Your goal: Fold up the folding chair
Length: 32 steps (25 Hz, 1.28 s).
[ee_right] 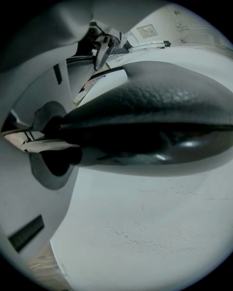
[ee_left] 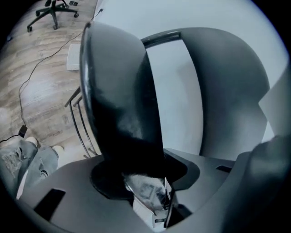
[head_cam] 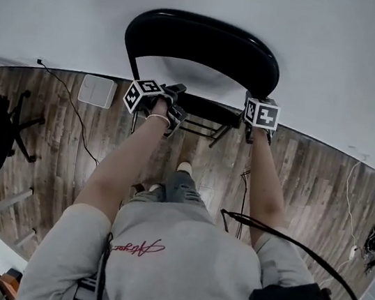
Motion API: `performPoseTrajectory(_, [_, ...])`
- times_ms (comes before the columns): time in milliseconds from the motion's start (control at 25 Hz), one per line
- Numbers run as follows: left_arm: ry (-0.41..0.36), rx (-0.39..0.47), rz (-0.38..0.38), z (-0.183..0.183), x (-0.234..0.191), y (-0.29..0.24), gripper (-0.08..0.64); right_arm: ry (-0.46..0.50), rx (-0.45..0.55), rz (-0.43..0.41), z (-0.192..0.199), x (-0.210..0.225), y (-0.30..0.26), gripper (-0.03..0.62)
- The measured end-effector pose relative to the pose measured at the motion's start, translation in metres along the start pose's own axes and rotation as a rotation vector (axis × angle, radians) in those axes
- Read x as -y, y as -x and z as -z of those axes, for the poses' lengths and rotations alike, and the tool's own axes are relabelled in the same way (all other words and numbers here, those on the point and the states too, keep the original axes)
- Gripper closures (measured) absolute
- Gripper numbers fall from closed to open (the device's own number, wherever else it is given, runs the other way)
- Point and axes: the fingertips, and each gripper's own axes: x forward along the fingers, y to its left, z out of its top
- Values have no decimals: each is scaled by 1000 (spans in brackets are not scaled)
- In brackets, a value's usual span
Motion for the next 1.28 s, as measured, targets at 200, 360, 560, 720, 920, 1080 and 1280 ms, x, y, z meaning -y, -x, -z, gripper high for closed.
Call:
performPoseTrajectory(200, [14,-7,-3,-12,16,-15,346,28,-28,-20,-5,-1,-4,543])
performPoseTrajectory(360, [-7,-37,-15,-17,23,-24,337,61,-46,-22,-8,-1,-7,546])
performPoseTrajectory(560, [-4,-33,-12,-22,31,-29,331,84,-47,-21,-12,-3,-7,548])
performPoseTrajectory(720, [4,-30,-10,-22,33,-34,330,82,-39,-14,-11,1,-6,548])
performPoseTrajectory(920, [8,-31,-11,-28,38,-37,325,83,-21,-15,-17,-1,-8,548])
performPoseTrajectory(1080, [-21,-61,-8,-24,37,-36,325,85,0,-31,-14,-2,-9,548])
performPoseTrajectory(1280, [-120,-91,68,-20,43,-35,300,71,68,-12,-21,-1,-9,547])
